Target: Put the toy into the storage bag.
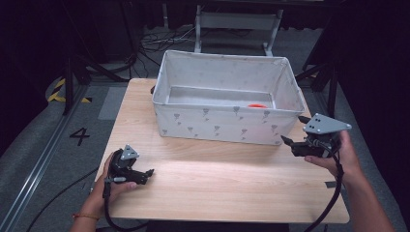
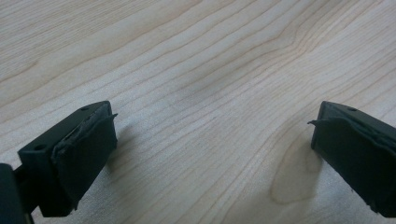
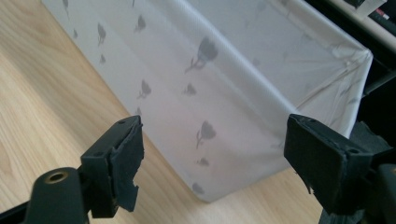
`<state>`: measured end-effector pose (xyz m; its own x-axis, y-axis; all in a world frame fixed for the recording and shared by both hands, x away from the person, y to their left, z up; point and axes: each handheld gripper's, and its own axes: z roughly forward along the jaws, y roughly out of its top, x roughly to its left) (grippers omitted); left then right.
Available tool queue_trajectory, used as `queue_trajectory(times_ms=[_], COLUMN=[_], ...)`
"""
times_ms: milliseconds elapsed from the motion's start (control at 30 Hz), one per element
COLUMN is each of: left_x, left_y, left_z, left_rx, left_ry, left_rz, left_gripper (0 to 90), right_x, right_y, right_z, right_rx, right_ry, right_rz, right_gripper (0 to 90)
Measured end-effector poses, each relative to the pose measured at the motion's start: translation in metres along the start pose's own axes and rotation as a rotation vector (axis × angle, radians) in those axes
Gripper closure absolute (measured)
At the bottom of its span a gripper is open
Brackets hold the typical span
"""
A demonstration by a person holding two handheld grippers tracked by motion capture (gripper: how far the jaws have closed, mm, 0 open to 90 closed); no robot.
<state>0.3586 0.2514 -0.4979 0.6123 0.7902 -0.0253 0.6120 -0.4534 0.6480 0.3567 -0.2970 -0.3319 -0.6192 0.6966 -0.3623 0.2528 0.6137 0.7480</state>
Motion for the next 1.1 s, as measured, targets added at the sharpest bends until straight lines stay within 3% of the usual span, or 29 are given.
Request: queue_trajectory(times_ms=[267,500,667,733,767,833,900,1100], left_x=[0.000,0.000,0.000,0.000,0.000,0.000,0.000,0.000], left_y=[0.000,0.000,0.000,0.000,0.000,0.000,0.000,0.000], left_z=[0.000,0.000,0.000,0.000,0.000,0.000,0.000,0.000], left_rx=[0.001,0.000,0.000,0.000,0.000,0.000,0.000,0.000], left_ry=[0.001,0.003,0.002,0.002,0.002,0.003,0.003,0.002], left_rz=[0.000,-0.002,-0.001,-0.001,-0.001,-0.001,-0.002,-0.002], left_gripper=[0.5,0.5,0.5,0.5,0.5,0.5,0.5,0.5], right_x=[0.006,0.016,0.023,0.024,0.025,0.026,0.027,0.029], right_y=[-0.028,-0.054,-0.073,-0.080,-0.086,-0.096,-0.105,-0.135], right_z=[0.007,0.019,0.024,0.026,0.028,0.029,0.030,0.031], right_rx=[0.027,0.090,0.116,0.115,0.114,0.112,0.111,0.125], right_ry=[0.012,0.026,0.063,0.079,0.113,0.139,0.159,0.149], right_rz=[0.003,0.003,-0.003,0.034,0.046,0.043,0.075,0.133], right_gripper=[20.6,19.5,19.0,19.2,19.1,18.6,18.9,19.9])
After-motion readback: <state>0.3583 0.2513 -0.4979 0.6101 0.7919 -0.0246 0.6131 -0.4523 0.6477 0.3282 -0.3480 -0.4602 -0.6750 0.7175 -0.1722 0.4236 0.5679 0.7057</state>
